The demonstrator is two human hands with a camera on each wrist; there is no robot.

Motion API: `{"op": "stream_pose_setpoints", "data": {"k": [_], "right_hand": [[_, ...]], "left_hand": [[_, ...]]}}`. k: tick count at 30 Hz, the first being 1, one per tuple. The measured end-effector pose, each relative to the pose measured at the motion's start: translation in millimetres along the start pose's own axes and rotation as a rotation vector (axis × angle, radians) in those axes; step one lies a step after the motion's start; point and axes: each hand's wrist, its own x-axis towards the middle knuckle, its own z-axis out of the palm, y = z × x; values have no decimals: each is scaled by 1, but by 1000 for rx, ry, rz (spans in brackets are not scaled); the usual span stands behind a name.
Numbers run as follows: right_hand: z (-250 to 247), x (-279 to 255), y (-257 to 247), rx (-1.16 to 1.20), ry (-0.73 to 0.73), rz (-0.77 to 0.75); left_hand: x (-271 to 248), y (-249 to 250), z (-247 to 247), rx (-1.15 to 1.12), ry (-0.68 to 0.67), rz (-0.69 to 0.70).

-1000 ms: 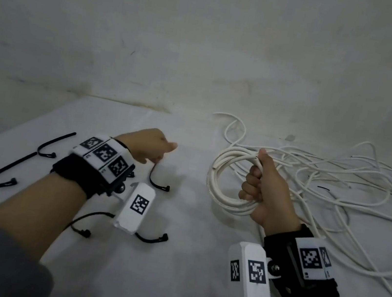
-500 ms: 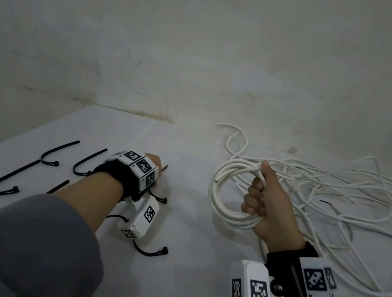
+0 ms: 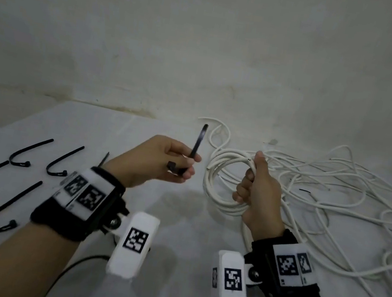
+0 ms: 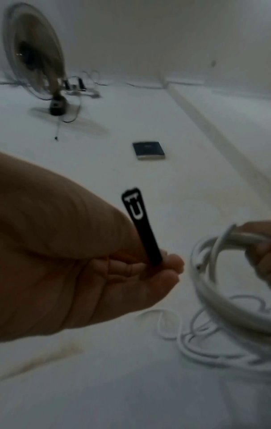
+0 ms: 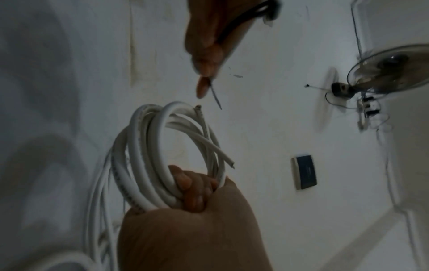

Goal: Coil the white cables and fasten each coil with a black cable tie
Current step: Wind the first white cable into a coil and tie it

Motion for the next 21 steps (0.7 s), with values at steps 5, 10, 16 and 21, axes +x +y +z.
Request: {"op": "stream_pose_setpoints", "data": {"k": [5,10,16,21], "right_hand": [[1,-2,-3,11,61,-59],[5,-7,-1,-78,30,-193],[7,-10,3,-197,-51,-241],[5,-5,3,-285,-114,-124]], "left_hand": [[-26,-3,30,-1,-264,-58],[-19,-8,47,-27,-140,-65],[-15,-5,56,-180,24,-2],[-14,-13,60,-201,30,-12]]}}
